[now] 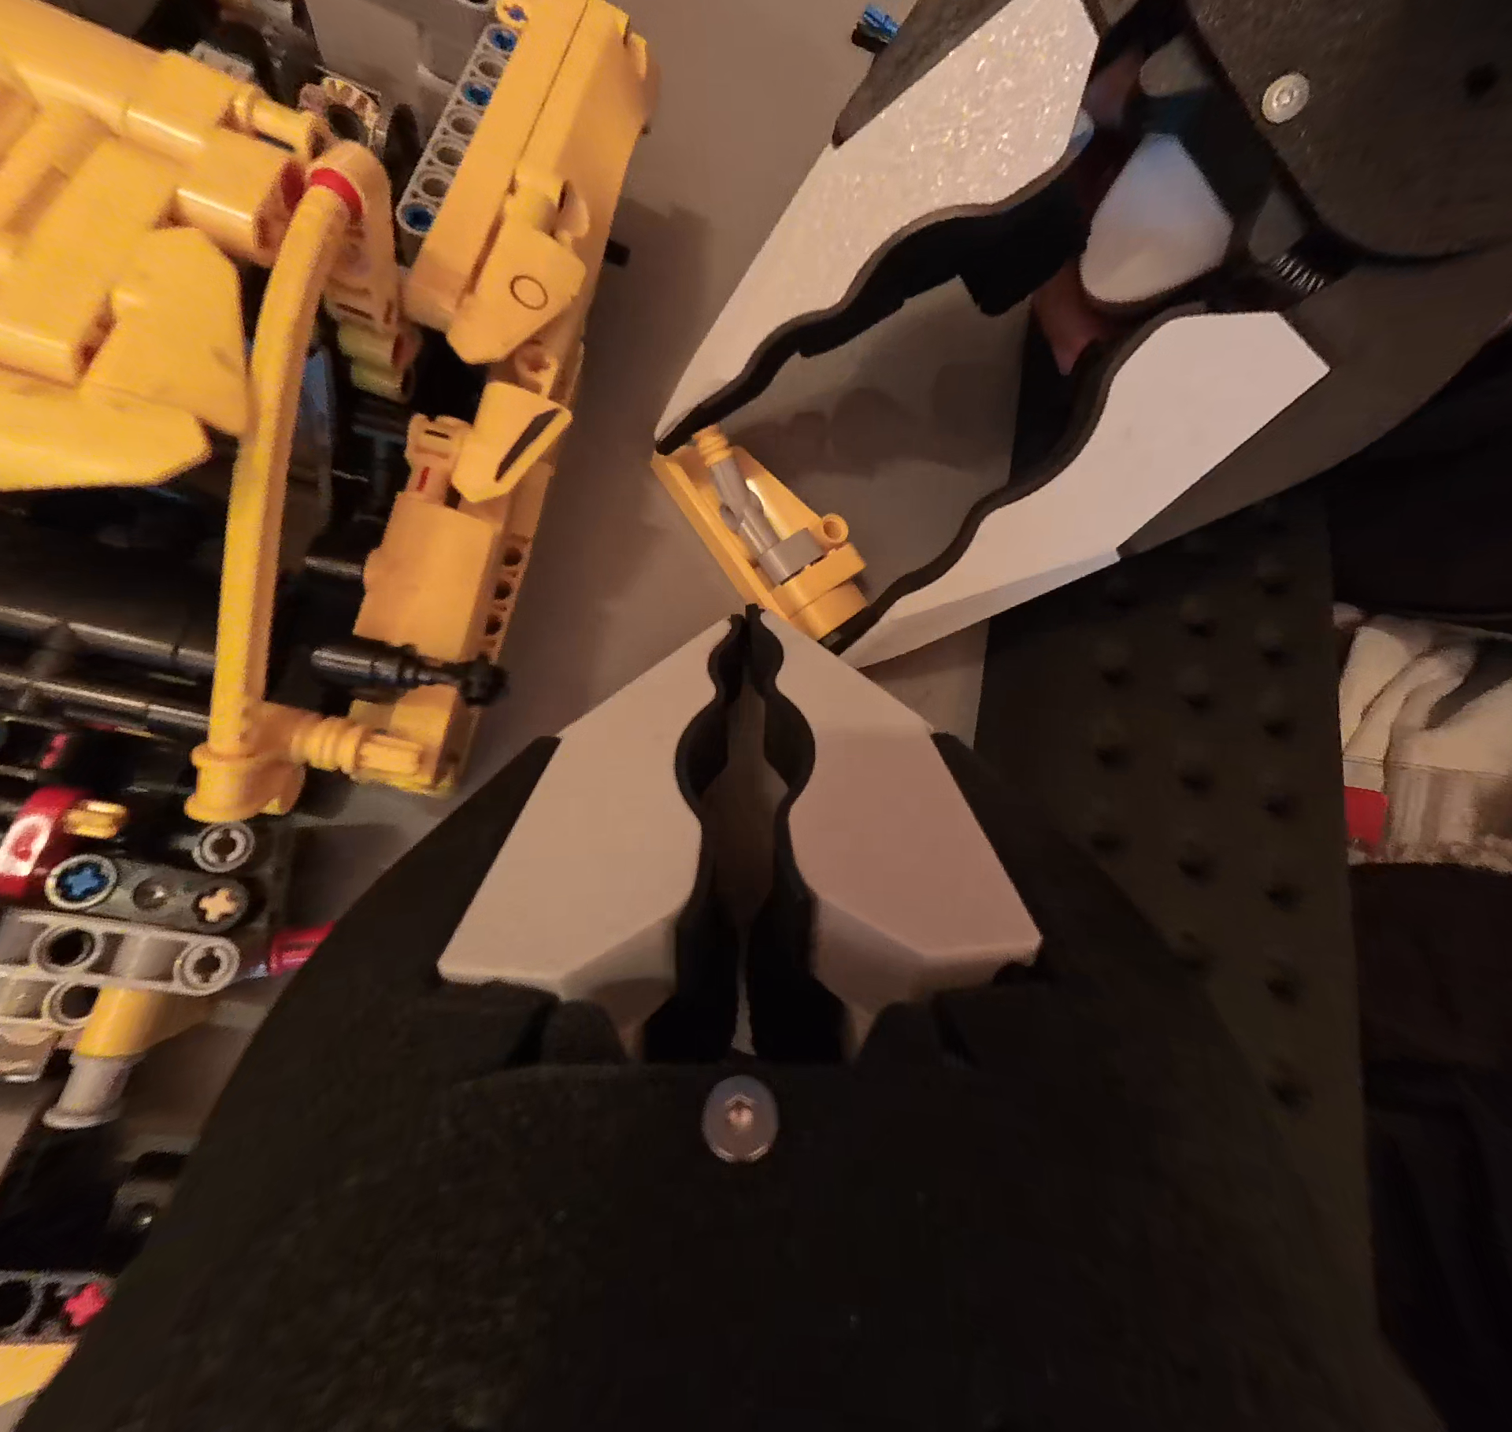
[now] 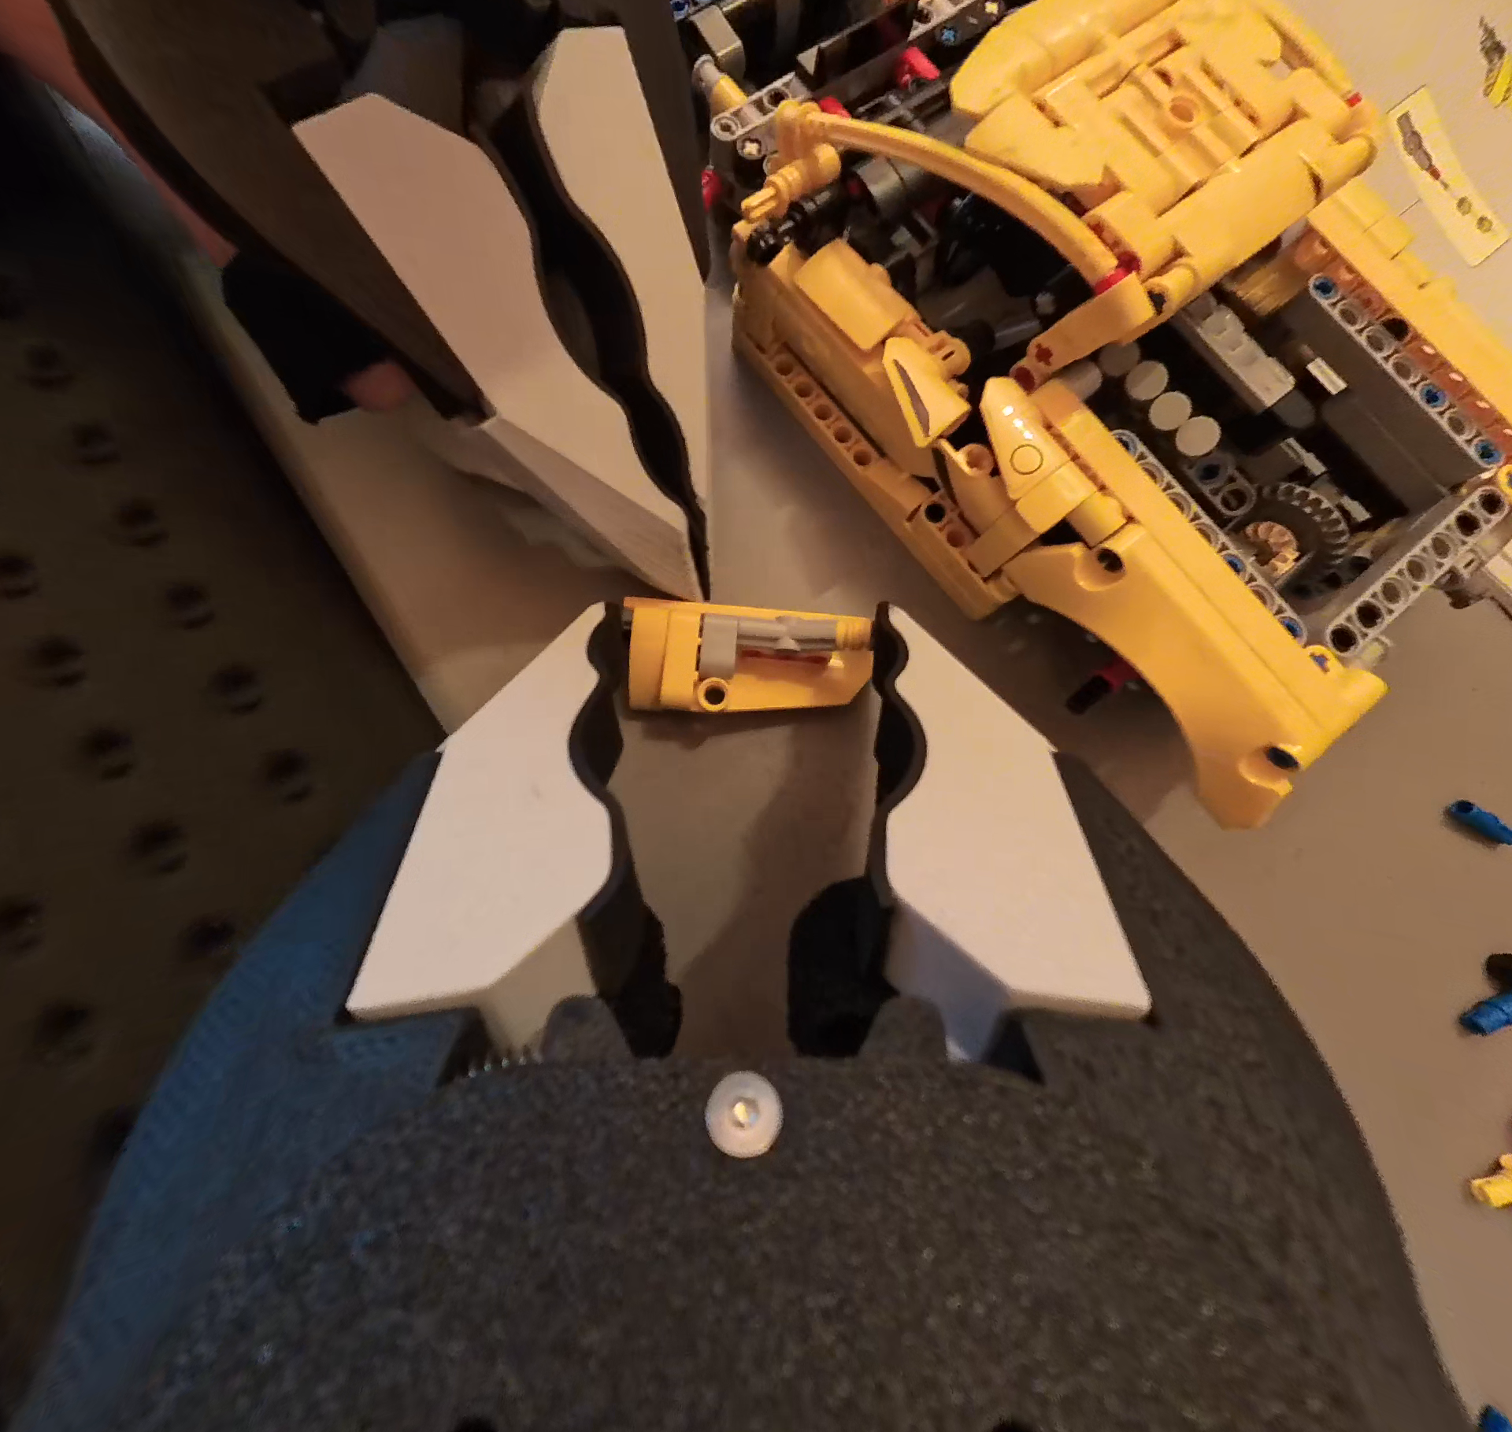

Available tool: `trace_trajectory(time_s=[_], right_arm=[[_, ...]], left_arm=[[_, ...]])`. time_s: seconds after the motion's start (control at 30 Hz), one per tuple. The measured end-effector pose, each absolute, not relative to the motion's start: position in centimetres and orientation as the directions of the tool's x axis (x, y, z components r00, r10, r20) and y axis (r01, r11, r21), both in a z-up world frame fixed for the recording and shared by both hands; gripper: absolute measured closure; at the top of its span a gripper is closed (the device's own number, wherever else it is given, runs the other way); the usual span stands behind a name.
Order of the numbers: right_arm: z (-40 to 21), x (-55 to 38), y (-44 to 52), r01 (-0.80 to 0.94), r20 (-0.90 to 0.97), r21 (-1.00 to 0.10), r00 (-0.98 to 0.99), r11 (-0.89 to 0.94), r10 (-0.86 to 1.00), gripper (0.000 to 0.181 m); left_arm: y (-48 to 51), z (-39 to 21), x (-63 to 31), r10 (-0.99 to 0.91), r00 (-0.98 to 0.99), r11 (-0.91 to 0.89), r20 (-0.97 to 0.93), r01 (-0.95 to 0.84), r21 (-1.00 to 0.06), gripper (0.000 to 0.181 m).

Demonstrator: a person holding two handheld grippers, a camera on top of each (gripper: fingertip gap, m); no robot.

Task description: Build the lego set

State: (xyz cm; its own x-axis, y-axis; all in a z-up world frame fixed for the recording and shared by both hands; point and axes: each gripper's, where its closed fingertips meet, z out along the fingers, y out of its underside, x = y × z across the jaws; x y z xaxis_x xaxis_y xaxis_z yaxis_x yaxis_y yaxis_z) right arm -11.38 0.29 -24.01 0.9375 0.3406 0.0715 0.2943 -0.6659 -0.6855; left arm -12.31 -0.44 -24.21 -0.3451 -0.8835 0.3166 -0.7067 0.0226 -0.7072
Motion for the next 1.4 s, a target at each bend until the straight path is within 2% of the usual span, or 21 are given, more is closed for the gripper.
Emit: trace_trajectory(time_s=[0.8,1.03,1.2,1.27,1.33,1.4], right_arm=[[-24.1,-11.6,0.1,0.311,0.065,-0.685,0.927,-0.658,0.370,0.124],[-24.1,-11.2,0.4,0.273,0.056,-0.690,0.943,-0.670,0.327,0.123],[-23.8,-10.5,0.6,0.174,-0.007,-0.697,0.968,-0.695,0.250,0.121],[-23.5,-10.9,0.4,0.143,-0.060,-0.705,0.964,-0.694,0.258,0.101],[-23.0,-11.0,0.0,0.094,-0.118,-0.722,0.959,-0.686,0.256,0.103],[-22.9,-10.9,-0.6,0.098,-0.116,-0.724,0.959,-0.682,0.260,0.114]], left_arm=[[-0.4,-24.3,-12.2,-0.902,-0.342,0.050,0.262,-0.687,-0.725,0.181],[-0.2,-24.2,-12.3,-0.898,-0.340,0.037,0.278,-0.689,-0.724,0.181],[0.9,-23.7,-12.7,-0.922,-0.343,0.086,0.182,-0.637,-0.766,0.174],[0.8,-23.6,-13.0,-0.923,-0.363,0.132,0.130,-0.614,-0.778,0.170],[0.3,-23.3,-13.2,-0.917,-0.391,0.183,0.077,-0.585,-0.790,0.167],[-0.1,-23.0,-13.2,-0.913,-0.406,0.218,0.030,-0.551,-0.805,0.167]])
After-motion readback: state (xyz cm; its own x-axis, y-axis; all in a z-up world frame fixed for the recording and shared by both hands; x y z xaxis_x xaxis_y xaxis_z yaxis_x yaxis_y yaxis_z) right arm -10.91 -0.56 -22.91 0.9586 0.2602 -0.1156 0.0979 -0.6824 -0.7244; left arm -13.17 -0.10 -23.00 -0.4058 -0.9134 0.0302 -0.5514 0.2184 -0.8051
